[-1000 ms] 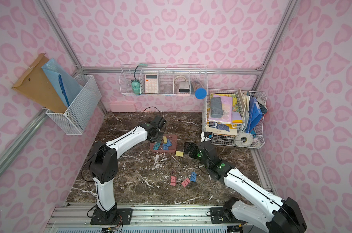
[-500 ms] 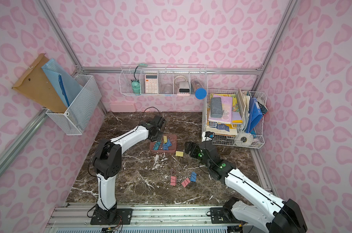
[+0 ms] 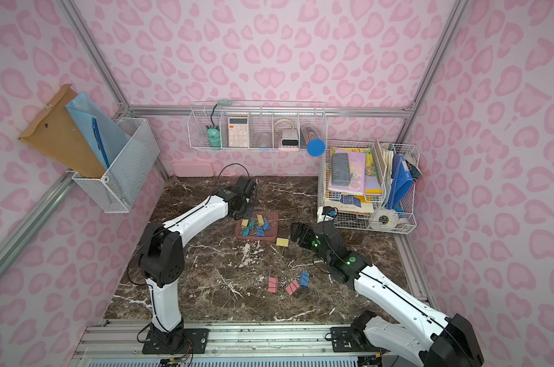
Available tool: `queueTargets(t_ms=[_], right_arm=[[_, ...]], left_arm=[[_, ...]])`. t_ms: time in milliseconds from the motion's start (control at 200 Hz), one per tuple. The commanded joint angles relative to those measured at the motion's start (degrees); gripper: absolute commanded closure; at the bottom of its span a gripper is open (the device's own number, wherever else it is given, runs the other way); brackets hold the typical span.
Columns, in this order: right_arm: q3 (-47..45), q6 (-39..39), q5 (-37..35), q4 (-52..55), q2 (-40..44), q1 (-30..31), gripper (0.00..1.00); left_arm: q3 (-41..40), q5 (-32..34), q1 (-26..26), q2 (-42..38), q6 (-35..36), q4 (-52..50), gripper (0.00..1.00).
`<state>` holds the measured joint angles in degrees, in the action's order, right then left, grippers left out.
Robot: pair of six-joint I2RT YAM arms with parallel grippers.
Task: Put the binder clips in the storage box
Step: Place the binder clip in the storage box.
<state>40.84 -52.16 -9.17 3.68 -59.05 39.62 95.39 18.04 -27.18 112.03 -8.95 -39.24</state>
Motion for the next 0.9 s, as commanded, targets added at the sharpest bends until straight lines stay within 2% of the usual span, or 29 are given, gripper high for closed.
queueTargets(t_ms=[0,130,240,355,480,651,801,896], right_arm=[[0.34,0.13,0.38,-0.22,0.07,0.07,0.05],[-0.15,-0.31,0.47,-0.90,-0.03,0.03,0.06],[-0.47,-0.61,0.47,-1.56,-0.36,0.10,0.05],[-0.51,-0.66,0.72,-2.36,-1.00,0.07,0.05],[-0.64,-0.83,0.78,-2.39,-1.36,0.03,0.05],[-1.81,-1.09,0.97,-2.38,-0.40,-1.14,0.05],[-3.38,-1.37,2.23,-1.90,2.00,-5.17,0.05],[-3.40,-1.05,0.76,1.26,3.84,-7.73,0.05]], left_arm=[[1.42,-2.81,-0.33,-3.49,-1.94,-3.36,0.69],[0.17,-5.93,-2.56,-10.39,-6.82,-6.11,0.73],[-3.29,-10.54,-6.03,-16.65,-16.74,-8.83,0.77],[-9.88,-15.17,-13.16,-22.51,-24.48,-6.36,0.81],[-14.24,-12.51,-22.46,-25.05,-31.35,-7.30,0.84],[-14.11,-7.31,-33.45,-22.06,-32.88,-11.62,0.87],[-12.51,-10.65,-36.31,-15.26,-33.29,-12.99,0.88],[-5.71,-7.13,-37.66,-9.56,-32.19,-17.96,0.87]])
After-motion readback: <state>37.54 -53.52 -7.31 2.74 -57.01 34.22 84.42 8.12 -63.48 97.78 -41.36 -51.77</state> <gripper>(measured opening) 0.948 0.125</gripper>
